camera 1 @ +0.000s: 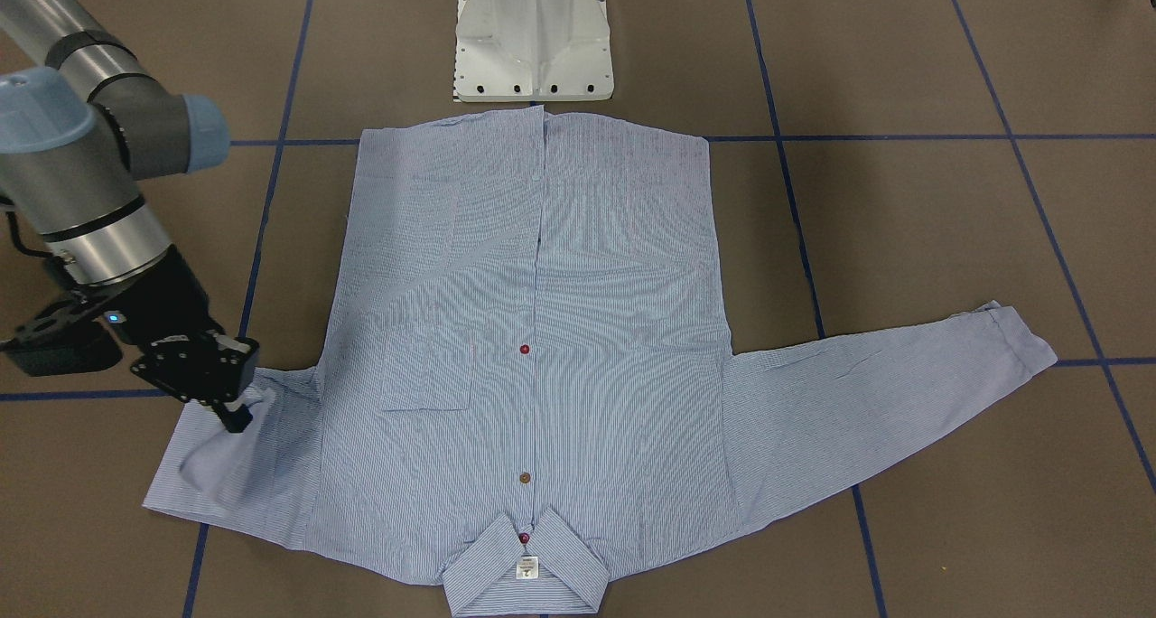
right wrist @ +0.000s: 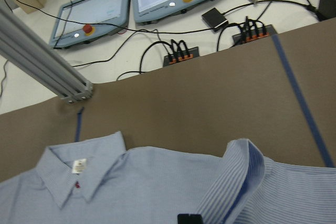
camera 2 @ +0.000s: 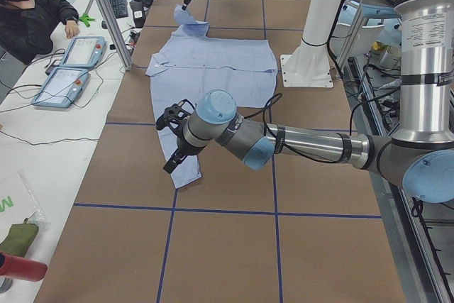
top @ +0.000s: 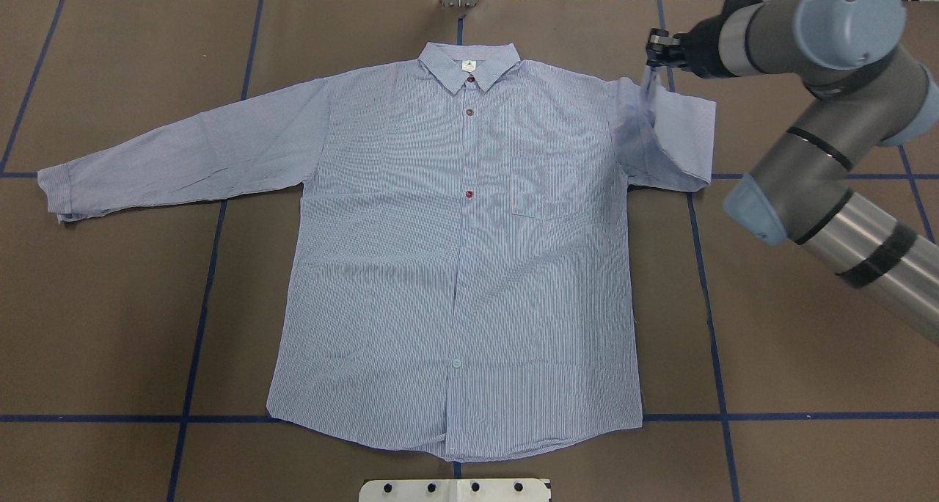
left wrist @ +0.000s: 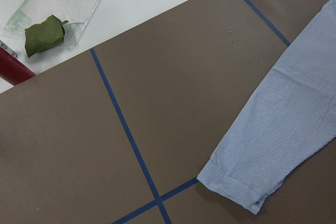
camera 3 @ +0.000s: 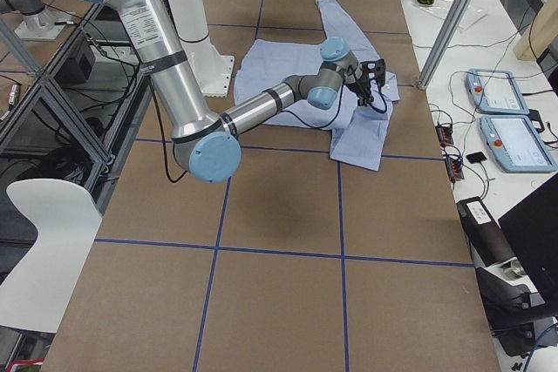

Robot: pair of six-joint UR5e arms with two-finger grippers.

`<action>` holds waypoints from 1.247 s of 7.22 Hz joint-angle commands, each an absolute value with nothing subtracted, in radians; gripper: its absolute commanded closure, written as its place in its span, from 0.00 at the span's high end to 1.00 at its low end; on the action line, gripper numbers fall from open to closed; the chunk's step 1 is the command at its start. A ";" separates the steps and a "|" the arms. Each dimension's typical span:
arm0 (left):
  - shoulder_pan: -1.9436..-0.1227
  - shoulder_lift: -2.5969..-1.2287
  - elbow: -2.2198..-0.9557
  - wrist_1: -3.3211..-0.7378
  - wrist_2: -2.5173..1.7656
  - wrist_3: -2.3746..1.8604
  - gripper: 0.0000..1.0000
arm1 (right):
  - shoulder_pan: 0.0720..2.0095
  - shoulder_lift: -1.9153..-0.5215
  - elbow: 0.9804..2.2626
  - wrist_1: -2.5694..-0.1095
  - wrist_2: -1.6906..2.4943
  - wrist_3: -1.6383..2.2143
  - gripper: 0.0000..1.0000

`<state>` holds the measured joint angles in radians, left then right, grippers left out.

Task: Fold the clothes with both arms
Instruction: 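Carry the cuff across the chest toward the collar and release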

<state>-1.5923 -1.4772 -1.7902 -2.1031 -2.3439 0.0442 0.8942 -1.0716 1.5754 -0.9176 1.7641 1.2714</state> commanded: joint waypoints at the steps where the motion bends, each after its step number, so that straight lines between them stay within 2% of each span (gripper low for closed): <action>1: -1.592 -1.477 -1.790 -2.103 -2.344 0.043 1.00 | 0.748 -0.897 1.533 -0.934 1.553 1.331 0.00; 2: -1.592 -1.477 -1.790 -2.103 -2.344 0.043 1.00 | 0.674 -0.834 1.472 -0.933 1.454 1.345 0.00; 4: -1.592 -1.477 -1.790 -2.103 -2.342 0.043 1.00 | 0.582 -0.648 1.256 -0.934 1.344 1.382 0.00; 5: -1.592 -1.477 -1.790 -2.103 -2.342 0.043 1.00 | 0.542 -0.603 1.194 -0.934 1.298 1.382 0.00; 7: -1.592 -1.477 -1.790 -2.103 -2.342 0.040 1.00 | 0.500 -0.592 1.175 -0.943 1.275 1.382 0.00; 9: -1.592 -1.477 -1.789 -2.103 -2.342 0.040 1.00 | 0.474 -0.517 1.117 -1.024 1.275 1.382 0.00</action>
